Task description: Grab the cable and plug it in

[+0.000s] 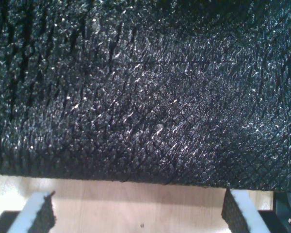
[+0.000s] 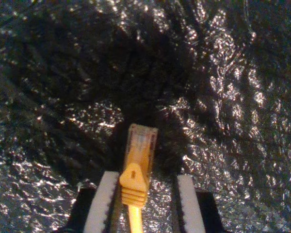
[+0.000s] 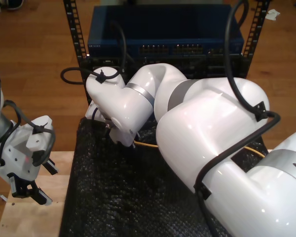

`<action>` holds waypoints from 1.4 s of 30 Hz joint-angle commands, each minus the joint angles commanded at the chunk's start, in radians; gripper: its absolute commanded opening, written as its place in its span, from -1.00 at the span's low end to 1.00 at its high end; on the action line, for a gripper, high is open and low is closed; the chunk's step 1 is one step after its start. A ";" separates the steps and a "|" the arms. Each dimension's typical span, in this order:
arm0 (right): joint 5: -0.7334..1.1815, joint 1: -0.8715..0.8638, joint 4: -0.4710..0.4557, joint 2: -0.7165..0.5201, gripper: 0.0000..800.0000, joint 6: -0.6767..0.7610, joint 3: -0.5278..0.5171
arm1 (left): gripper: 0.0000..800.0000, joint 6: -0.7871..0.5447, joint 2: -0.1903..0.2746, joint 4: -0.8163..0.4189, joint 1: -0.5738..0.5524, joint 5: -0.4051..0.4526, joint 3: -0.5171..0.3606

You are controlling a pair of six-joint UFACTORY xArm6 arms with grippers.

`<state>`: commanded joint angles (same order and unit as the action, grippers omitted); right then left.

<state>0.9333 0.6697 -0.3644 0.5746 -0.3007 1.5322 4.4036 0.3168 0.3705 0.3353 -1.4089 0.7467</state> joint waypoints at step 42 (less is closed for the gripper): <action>0.100 -0.026 0.224 -0.226 -0.99 -0.407 -0.017 | 1.00 -0.008 0.006 0.049 0.002 -0.064 0.018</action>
<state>1.0330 0.6437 -0.1404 0.3491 -0.7073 1.5154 4.3959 0.3230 0.4196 0.3368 -1.4734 0.7651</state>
